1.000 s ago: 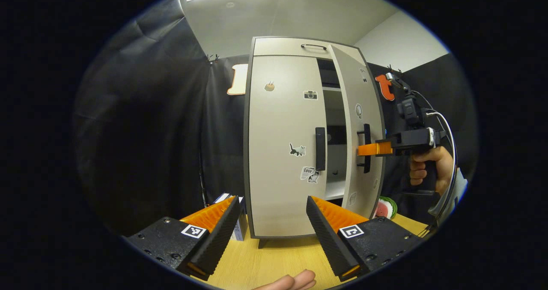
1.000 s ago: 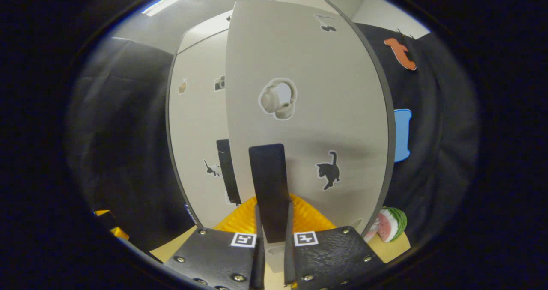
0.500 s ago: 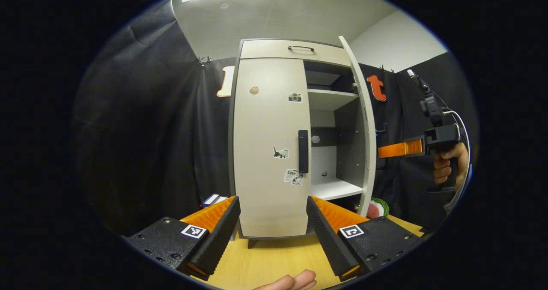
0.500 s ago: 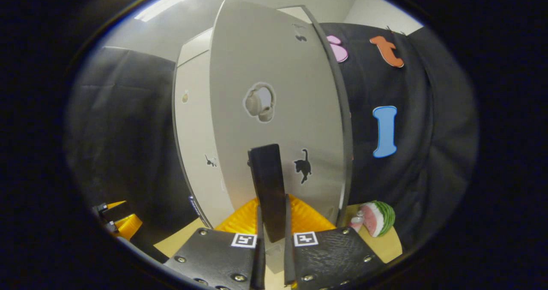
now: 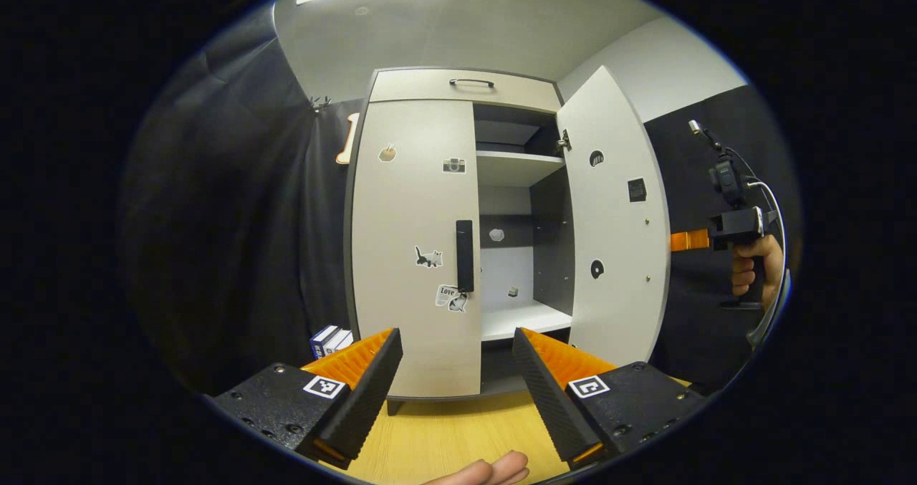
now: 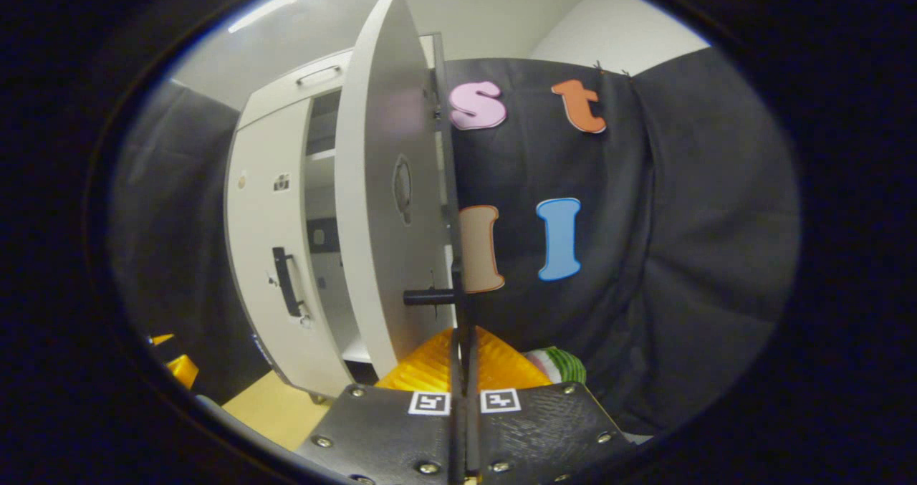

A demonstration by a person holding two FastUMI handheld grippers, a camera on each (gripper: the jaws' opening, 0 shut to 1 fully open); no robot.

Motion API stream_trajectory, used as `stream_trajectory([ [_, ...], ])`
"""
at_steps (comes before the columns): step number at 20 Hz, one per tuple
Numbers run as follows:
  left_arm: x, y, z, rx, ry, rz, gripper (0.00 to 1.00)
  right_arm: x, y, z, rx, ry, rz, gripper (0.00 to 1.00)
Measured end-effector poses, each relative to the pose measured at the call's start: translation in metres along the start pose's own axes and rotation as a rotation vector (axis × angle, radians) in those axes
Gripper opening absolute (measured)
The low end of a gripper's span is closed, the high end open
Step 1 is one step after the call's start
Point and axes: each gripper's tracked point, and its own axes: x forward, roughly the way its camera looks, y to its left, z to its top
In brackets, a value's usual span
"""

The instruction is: Open the right door of the double-door shoe cabinet with the right hand, and open the left door with the left hand.

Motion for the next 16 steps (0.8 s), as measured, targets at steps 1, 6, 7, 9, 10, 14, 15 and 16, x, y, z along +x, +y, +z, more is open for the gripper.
stream_trajectory([
  [1, 0.001, 0.0, -0.003, -0.002, 0.007, 0.002, 0.97, -0.001, 0.008, 0.001, 0.033, 0.002, 0.038, 0.01],
  [6, 0.01, 0.005, -0.016, -0.017, 0.044, 0.021, 0.96, 0.0, 0.008, 0.0, 0.016, -0.01, 0.062, 0.01],
  [7, 0.012, 0.006, -0.017, -0.017, 0.045, 0.025, 0.96, -0.001, 0.006, 0.001, 0.02, -0.011, 0.058, 0.01],
  [9, 0.016, 0.009, -0.021, -0.02, 0.051, 0.032, 0.95, -0.001, 0.005, 0.0, 0.02, -0.014, 0.042, 0.01],
  [10, 0.019, 0.01, -0.024, -0.031, 0.06, 0.034, 0.96, -0.001, 0.006, 0.0, 0.022, -0.014, 0.038, 0.01],
  [14, 0.034, 0.007, -0.017, -0.1, 0.051, -0.006, 0.96, -0.01, -0.011, 0.01, -0.005, -0.081, -0.017, 0.19],
  [15, 0.04, 0.01, -0.014, -0.104, 0.045, 0.0, 0.96, -0.009, -0.013, 0.014, 0.001, -0.111, -0.03, 0.36],
  [16, 0.048, 0.012, -0.01, -0.104, 0.04, 0.009, 0.96, -0.01, -0.011, 0.017, 0.011, -0.133, -0.034, 0.53],
])
